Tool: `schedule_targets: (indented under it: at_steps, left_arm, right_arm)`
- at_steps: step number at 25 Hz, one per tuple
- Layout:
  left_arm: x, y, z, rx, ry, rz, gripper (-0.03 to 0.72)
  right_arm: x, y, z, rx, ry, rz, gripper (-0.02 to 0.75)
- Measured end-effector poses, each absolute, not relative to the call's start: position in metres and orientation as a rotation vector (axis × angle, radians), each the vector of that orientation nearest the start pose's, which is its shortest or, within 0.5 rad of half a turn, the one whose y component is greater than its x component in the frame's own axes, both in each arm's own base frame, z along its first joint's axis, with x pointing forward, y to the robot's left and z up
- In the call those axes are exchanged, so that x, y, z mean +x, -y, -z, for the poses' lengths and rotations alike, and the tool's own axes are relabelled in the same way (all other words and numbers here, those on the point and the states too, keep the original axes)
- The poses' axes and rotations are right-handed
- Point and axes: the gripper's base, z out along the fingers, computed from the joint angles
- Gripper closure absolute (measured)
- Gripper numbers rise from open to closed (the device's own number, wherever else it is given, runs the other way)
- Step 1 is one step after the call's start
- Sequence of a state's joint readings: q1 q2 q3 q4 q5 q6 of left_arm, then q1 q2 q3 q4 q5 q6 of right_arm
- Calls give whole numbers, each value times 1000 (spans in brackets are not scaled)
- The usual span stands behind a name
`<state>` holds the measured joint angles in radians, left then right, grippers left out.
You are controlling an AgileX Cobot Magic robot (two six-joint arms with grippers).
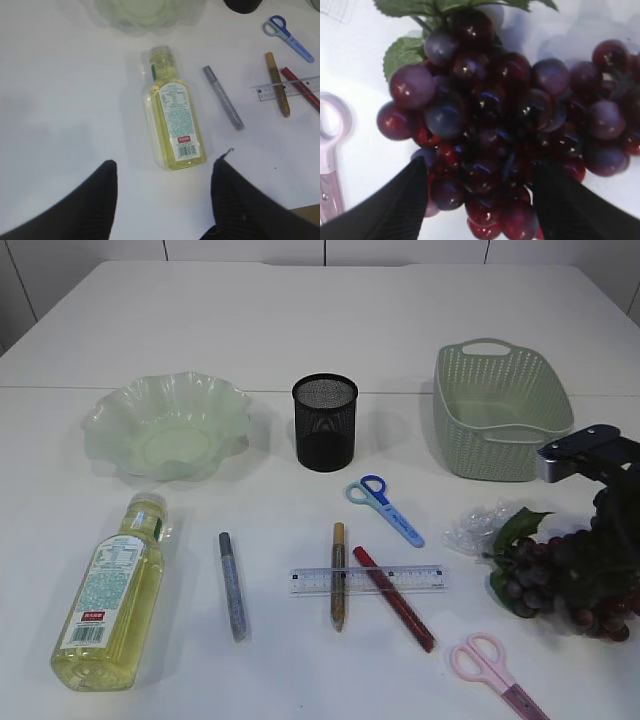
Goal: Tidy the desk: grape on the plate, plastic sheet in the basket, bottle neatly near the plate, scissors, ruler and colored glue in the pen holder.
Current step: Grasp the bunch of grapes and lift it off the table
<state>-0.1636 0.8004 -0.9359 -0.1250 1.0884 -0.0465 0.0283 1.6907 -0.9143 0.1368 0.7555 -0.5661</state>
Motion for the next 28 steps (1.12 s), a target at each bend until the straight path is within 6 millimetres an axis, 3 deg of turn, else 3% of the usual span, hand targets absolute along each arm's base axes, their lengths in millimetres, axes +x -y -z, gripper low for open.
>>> schedule_targets:
  at_steps: [6,19,23,28]
  left_arm:
    - [125,31,-359,125,-2461,254,253]
    - [124,31,-359,126,-2470,253,253]
    - [124,31,-359,126,-2470,253,253]
    - [124,31,-359,126,-2470,253,253]
  right_arm:
    - [294,-19,-153,-784,-2924,-95,225]
    - [298,-21,-143,-798,-2938,-100,231]
    - [298,-21,-143,-797,-2936,-98,325]
    - [299,-21,-144,-765,-2939,-100,508]
